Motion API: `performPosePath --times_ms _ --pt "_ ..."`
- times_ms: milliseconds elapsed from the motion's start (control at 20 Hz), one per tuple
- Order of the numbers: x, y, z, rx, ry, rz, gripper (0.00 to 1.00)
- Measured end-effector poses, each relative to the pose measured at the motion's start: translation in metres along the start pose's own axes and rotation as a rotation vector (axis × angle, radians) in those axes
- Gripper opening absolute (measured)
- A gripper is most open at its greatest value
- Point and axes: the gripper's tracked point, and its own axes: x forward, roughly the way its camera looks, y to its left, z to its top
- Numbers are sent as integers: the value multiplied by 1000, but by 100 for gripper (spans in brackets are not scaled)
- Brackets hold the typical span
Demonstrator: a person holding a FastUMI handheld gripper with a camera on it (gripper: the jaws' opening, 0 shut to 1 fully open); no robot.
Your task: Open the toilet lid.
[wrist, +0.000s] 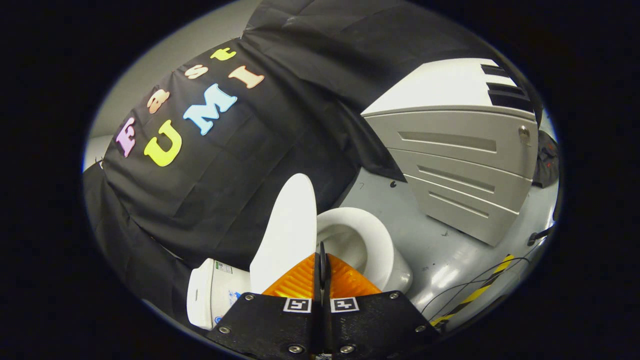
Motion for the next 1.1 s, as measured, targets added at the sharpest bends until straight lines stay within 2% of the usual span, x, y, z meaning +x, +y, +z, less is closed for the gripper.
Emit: performPosePath --times_ms 850,1100 --pt "-42 99 16 -327 -92 31 0" --pt "-51 122 16 -375 -108 34 0"
